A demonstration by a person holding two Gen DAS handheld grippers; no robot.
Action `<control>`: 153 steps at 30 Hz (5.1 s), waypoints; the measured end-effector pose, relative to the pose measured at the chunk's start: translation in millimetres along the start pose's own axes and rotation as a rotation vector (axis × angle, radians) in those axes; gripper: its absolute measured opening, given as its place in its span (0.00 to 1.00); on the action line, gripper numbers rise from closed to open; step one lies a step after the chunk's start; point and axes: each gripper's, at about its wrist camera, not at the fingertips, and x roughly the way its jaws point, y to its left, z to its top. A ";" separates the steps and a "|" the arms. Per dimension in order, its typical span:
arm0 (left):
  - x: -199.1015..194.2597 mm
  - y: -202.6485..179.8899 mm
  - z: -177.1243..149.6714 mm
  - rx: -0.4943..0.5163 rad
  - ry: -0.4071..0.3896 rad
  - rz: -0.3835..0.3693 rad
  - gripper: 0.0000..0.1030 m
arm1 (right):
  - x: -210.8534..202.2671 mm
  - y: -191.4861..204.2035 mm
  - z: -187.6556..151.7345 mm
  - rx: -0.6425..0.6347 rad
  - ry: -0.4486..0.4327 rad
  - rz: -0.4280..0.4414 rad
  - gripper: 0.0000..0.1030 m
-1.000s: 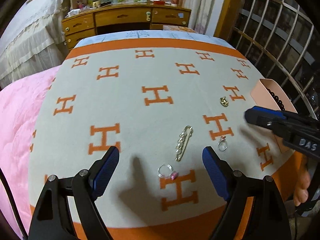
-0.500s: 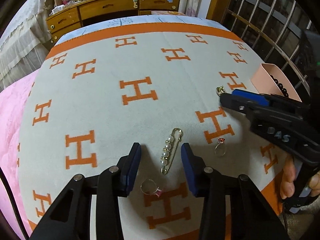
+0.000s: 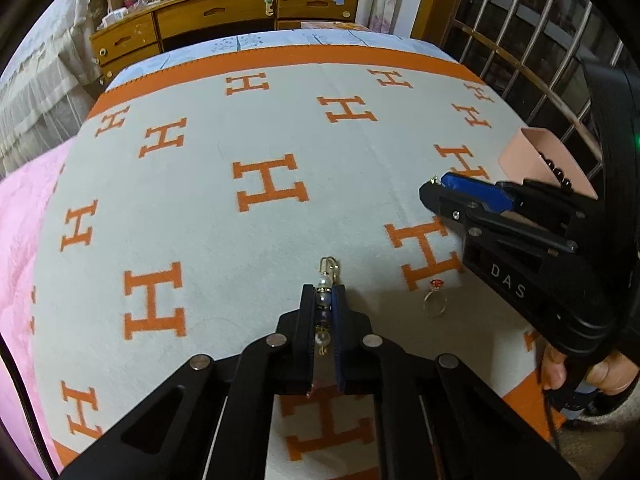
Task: Organize jewelry
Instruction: 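Grasp the gold pearl safety pin with the left tool while the right tool grasps the coin pendant, then carry the safety pin and coin pendant into the pink box and release them, then move both tools back over the two small rings on the blanket, then grasp the pink-stone ring with the left tool while the right tool grasps the red-stone ring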
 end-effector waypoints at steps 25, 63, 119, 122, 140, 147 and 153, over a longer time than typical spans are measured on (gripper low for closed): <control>-96.7 -144.7 68.3 0.158 -0.223 -0.281 0.05 | -177.3 -126.9 -41.6 0.244 -0.301 -0.058 0.19; -71.4 -183.6 26.7 0.075 -0.234 -0.175 0.76 | -147.1 -157.4 -79.6 0.338 -0.197 -0.010 0.26; -79.7 7.8 -55.1 -0.245 -0.150 0.049 0.79 | -106.9 2.6 -60.7 0.096 -0.002 0.161 0.26; -65.2 15.0 -54.7 -0.256 -0.098 0.019 0.82 | -95.4 -2.1 -60.5 0.117 0.027 0.166 0.26; -30.8 28.6 -46.8 -0.257 -0.047 0.004 0.55 | -54.9 12.7 -53.3 0.047 0.084 0.222 0.26; -26.0 20.3 -45.1 -0.217 -0.045 0.024 0.29 | -46.2 17.1 -52.5 0.041 0.100 0.246 0.26; -25.1 14.5 -45.3 -0.188 -0.044 0.038 0.17 | -43.0 20.9 -50.5 0.030 0.088 0.270 0.26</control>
